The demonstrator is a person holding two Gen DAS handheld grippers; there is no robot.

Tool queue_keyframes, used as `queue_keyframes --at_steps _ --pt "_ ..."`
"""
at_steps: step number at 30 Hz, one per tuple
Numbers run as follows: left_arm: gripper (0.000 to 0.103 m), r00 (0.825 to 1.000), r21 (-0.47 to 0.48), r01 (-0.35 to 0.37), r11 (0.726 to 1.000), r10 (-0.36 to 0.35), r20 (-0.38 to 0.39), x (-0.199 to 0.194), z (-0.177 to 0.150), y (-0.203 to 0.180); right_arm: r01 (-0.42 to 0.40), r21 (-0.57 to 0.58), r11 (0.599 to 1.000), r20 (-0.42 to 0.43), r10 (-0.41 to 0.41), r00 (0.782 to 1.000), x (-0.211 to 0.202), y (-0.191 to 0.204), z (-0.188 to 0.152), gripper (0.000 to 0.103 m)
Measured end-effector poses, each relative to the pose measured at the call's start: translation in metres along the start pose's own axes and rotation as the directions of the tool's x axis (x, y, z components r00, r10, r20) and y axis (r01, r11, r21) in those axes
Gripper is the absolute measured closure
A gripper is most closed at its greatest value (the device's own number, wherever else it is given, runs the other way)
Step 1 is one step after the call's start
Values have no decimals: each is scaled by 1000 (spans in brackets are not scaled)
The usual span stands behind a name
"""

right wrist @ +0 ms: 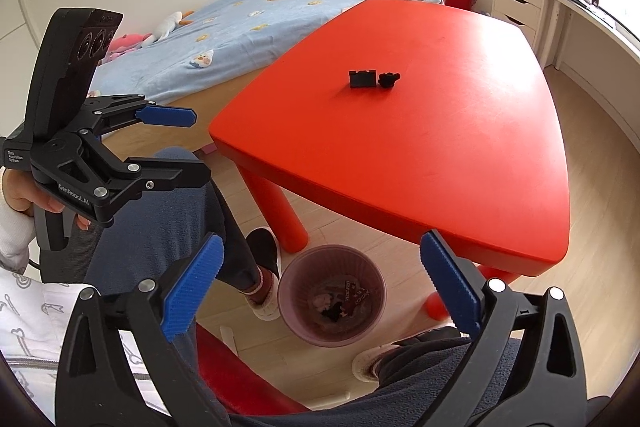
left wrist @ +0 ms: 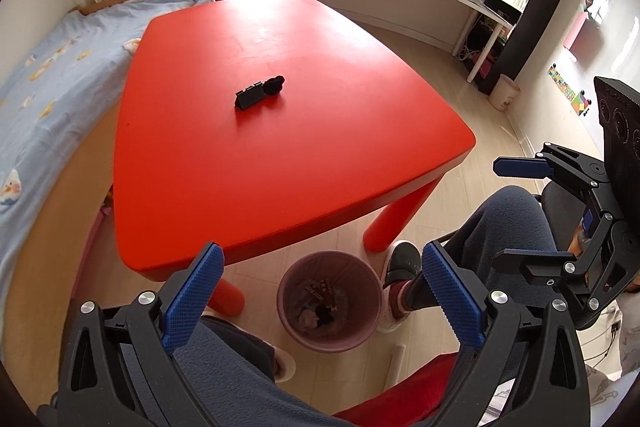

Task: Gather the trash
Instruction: 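Move both tools back toward the black plastic piece on the table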

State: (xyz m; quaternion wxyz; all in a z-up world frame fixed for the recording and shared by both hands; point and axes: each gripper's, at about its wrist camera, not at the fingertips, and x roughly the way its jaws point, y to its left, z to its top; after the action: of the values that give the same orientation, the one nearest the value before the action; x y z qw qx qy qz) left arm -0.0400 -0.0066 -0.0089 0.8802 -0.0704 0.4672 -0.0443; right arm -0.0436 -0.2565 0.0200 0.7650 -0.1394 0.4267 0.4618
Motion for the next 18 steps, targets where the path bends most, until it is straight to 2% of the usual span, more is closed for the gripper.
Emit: queue_keyframes --at_steps 18 --pt "8 1000 -46 20 999 -20 1 2 6 13 -25 17 1000 2 25 1000 1 -7 5 5"
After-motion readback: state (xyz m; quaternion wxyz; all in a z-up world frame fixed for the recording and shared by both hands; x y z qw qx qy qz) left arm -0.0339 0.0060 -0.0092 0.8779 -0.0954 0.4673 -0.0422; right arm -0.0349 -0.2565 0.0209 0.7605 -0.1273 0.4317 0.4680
